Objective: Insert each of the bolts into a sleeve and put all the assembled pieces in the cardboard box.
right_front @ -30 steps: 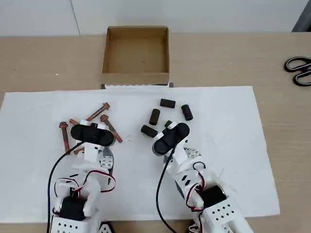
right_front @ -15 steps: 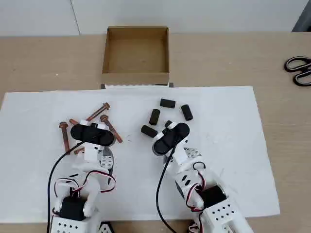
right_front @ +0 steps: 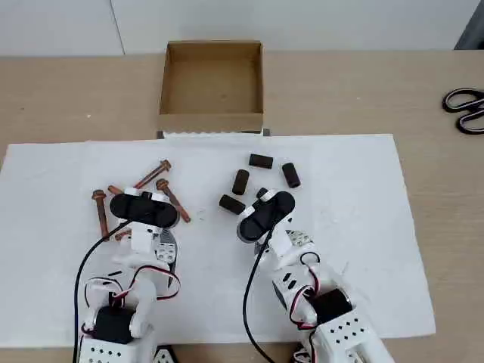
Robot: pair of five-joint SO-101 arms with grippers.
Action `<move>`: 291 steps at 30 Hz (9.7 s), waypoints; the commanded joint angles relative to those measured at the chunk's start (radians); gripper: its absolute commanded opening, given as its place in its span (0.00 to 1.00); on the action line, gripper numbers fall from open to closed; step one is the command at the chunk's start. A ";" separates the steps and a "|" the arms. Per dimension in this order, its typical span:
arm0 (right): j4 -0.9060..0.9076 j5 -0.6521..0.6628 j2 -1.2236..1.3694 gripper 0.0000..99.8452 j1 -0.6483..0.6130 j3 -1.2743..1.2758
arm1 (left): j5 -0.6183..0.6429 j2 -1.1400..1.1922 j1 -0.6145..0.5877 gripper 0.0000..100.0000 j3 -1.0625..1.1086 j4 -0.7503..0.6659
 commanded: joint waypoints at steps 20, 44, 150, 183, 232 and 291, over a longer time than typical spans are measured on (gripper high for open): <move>-0.019 0.011 -0.007 0.00 -0.001 -0.040 | -0.002 -0.011 -0.005 0.01 -0.039 -0.021; -0.019 0.011 -0.007 0.00 -0.001 -0.040 | -0.002 -0.011 -0.005 0.01 -0.039 -0.021; 0.470 -0.152 0.004 0.00 0.475 -0.598 | -0.072 -0.003 -0.192 0.01 -0.354 -0.009; 0.816 -0.155 0.707 0.00 0.252 -1.188 | -0.068 1.056 -0.193 0.01 -1.159 0.256; 0.774 0.094 1.658 0.19 0.291 -1.826 | -0.077 1.287 -0.192 0.10 -1.115 0.203; 0.901 0.028 1.701 0.00 0.231 -1.964 | -0.069 1.283 -0.193 0.09 -1.181 0.236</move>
